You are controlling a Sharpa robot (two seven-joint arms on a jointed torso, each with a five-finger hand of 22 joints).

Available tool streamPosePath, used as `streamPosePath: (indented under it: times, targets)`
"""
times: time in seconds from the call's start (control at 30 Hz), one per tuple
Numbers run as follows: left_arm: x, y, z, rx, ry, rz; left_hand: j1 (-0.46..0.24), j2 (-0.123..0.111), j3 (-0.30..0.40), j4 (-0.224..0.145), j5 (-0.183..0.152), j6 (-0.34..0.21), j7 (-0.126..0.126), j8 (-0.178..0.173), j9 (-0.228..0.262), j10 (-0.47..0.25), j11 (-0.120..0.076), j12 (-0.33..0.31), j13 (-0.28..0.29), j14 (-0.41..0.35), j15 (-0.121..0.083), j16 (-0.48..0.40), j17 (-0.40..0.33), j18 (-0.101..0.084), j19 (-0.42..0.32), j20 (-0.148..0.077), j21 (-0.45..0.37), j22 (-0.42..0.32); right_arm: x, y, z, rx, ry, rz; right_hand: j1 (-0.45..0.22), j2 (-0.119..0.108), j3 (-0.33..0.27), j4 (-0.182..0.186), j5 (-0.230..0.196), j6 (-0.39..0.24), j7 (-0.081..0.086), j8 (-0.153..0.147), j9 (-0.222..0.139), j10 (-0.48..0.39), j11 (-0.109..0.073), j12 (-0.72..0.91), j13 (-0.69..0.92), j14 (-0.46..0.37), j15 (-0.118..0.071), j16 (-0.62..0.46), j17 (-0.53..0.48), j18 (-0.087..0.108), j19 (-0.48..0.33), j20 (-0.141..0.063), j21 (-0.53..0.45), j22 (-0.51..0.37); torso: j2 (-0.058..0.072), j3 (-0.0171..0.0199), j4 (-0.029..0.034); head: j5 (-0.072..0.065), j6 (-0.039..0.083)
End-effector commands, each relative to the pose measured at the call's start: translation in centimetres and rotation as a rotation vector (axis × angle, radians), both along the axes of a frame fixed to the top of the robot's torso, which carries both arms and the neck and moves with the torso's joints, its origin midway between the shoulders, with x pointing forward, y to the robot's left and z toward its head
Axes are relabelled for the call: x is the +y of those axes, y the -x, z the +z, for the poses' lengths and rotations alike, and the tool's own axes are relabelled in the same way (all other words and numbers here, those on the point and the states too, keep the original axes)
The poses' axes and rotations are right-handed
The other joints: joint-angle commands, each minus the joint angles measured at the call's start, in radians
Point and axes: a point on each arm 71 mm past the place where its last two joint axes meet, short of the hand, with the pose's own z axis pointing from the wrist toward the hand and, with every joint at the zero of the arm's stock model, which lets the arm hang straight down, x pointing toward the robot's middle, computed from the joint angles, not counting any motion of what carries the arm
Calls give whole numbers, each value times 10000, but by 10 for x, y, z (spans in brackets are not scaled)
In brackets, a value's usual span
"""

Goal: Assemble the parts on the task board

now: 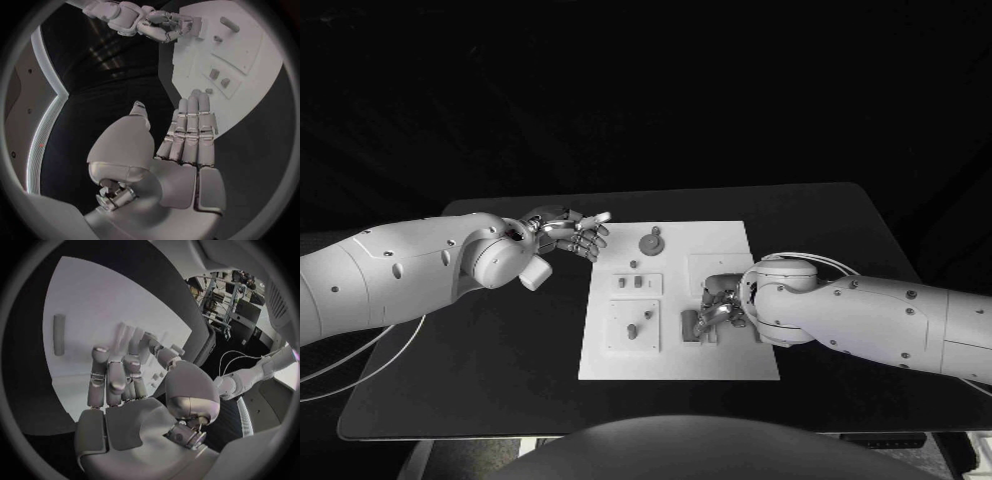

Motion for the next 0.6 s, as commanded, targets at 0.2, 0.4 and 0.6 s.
streamPosePath:
  times: [0.2, 0.4, 0.6]
  targets:
    - [-2, 0, 1, -20, 102, -153, -92, -29, 60, -13, 34, -72, 306, -41, -14, -86, -5, -8, -16, -23, 45, -58, 12, 124, -80, -13, -62, 11, -9, 0, 3, -377, -362, -378, -82, -16, -16, 100, -7, 78, 9, 32, -3, 99, 22, 24, -29, 34, -46, 33, -32, 286, 66, -13, -34, -18, -2, 3, -3, -7, 46]
    - [-3, 0, 1, -25, 97, -151, -91, -25, 65, -14, 34, -73, 306, -41, -14, -86, -6, -7, -16, -22, 45, -59, 14, 125, -80, -13, -62, 12, -27, -3, 12, -334, -593, -991, -207, -200, -4, 264, -8, 7, 29, -19, -20, 126, 39, -13, -60, 60, -49, 22, -39, 286, 103, -20, -46, -37, -9, 0, -10, -63, 102]
    - [-4, -1, 1, -29, 89, -145, -90, -23, 69, -14, 34, -73, 306, -40, -14, -86, -6, -6, -16, -21, 45, -59, 16, 125, -80, -14, -62, 14, -55, -10, 20, 403, -725, -1861, -427, -320, 118, 733, -8, -98, 84, -97, -37, 164, 94, -53, -96, 14, 5, 8, -146, 286, 88, -28, -93, -59, -6, -2, -6, -178, 178]
